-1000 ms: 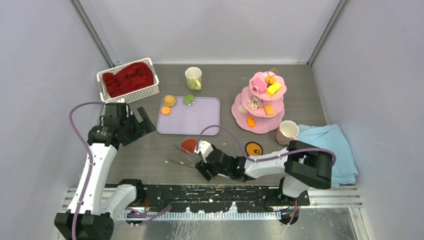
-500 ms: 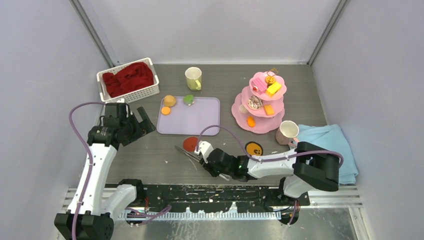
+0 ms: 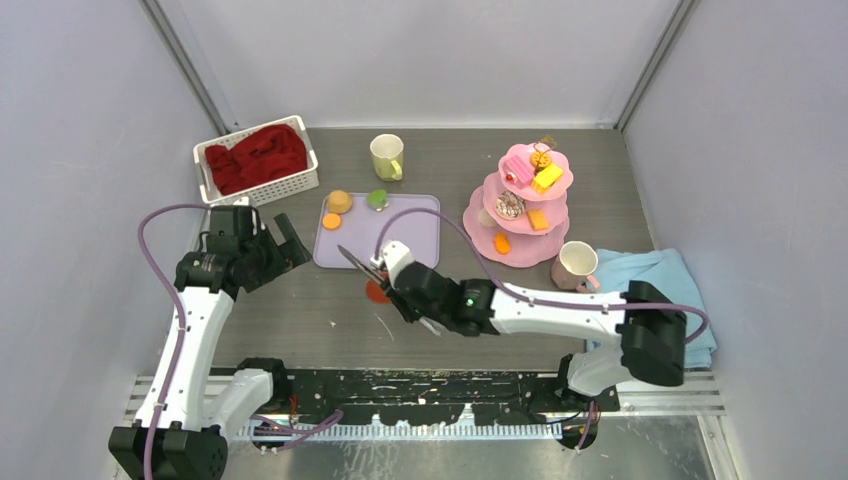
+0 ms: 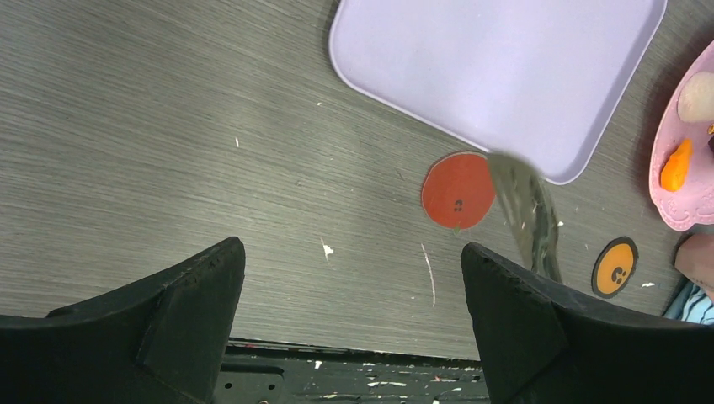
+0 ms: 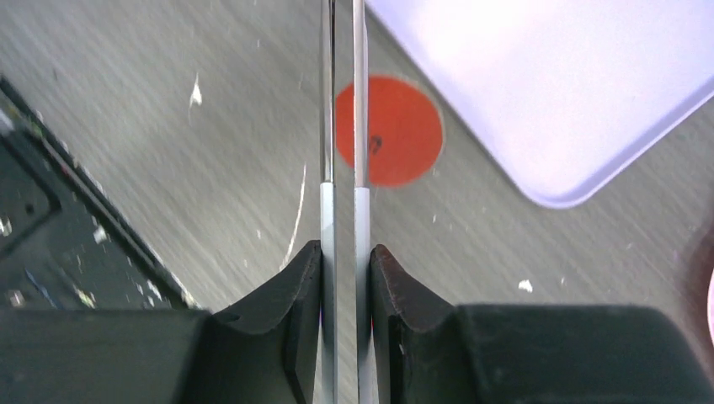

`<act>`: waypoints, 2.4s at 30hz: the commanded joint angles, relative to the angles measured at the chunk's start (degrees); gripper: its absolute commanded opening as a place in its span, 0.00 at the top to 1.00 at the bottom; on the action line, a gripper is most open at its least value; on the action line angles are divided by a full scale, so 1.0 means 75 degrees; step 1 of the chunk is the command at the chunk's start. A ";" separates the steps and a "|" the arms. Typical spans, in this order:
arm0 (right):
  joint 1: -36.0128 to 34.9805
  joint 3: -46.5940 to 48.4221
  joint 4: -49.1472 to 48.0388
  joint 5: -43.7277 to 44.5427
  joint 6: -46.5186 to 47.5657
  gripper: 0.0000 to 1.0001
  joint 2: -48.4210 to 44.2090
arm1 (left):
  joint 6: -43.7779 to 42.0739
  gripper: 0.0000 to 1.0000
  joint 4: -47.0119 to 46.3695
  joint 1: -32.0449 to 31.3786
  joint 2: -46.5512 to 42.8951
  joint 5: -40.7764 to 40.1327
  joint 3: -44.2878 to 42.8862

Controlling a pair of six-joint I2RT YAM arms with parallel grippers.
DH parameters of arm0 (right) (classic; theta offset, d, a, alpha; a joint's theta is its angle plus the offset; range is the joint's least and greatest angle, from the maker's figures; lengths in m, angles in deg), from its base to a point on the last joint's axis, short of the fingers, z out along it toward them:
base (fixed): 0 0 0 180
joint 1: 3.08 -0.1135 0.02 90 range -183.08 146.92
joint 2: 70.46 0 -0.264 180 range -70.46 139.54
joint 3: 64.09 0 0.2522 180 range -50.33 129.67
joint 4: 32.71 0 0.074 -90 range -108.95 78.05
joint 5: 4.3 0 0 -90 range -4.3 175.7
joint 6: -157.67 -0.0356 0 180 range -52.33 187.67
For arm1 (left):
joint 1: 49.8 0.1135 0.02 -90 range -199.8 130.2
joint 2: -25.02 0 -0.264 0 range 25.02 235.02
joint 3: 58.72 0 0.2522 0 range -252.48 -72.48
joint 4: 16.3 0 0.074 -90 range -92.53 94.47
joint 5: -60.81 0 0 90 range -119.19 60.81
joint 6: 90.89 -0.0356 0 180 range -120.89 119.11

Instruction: Serve the afternoon tea

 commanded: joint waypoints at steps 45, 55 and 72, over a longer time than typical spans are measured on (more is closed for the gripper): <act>0.2460 0.5040 0.0522 -0.1165 -0.0563 0.52 0.4984 | -0.0241 0.01 -0.0476 0.0058 0.0618 -0.0047 -0.0147; 0.2586 0.5778 0.0566 -0.1466 -0.0487 0.52 0.5529 | -0.0274 0.01 -0.0479 0.0059 0.0663 -0.0083 -0.0164; 0.2582 0.4137 0.0277 -0.1635 -0.0516 0.99 0.3871 | -0.0219 0.01 -0.0453 0.0059 0.0602 0.0052 -0.0190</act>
